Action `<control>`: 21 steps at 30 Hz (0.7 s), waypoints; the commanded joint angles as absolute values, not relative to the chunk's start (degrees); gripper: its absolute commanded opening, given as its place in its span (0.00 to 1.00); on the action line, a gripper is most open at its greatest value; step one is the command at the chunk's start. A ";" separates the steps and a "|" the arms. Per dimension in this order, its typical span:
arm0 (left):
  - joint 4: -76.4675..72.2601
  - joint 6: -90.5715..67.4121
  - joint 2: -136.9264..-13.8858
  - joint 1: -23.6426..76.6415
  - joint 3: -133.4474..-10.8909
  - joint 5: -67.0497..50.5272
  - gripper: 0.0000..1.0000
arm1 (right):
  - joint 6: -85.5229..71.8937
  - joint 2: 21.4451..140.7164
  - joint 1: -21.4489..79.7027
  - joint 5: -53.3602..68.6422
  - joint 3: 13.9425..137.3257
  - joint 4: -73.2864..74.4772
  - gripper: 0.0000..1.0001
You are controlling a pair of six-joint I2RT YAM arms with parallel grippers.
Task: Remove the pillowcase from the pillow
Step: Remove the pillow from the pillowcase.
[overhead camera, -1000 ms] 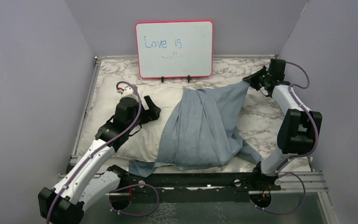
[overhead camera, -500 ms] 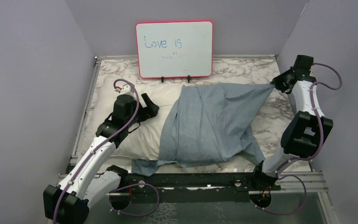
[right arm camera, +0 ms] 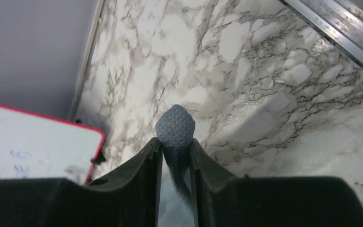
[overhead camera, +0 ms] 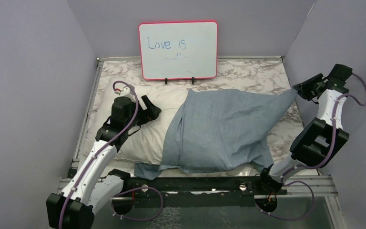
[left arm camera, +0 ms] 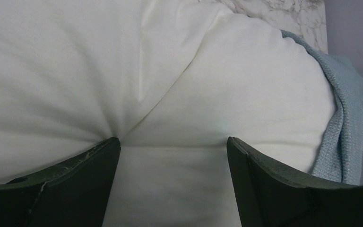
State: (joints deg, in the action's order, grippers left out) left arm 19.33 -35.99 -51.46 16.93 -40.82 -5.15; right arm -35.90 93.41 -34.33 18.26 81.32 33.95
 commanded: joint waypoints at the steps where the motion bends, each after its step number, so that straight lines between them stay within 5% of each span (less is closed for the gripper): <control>1: 29.89 -34.28 -52.25 15.91 -37.48 -6.90 0.87 | -30.49 92.59 -35.29 32.12 78.24 26.12 0.44; 5: 29.88 -34.03 -51.60 15.91 -38.29 -7.93 0.87 | -25.64 88.35 -31.22 30.57 73.77 29.52 0.68; 21: 29.40 -31.89 -49.51 15.91 -39.58 -10.79 0.91 | -21.74 59.40 -17.73 26.57 48.50 36.66 0.71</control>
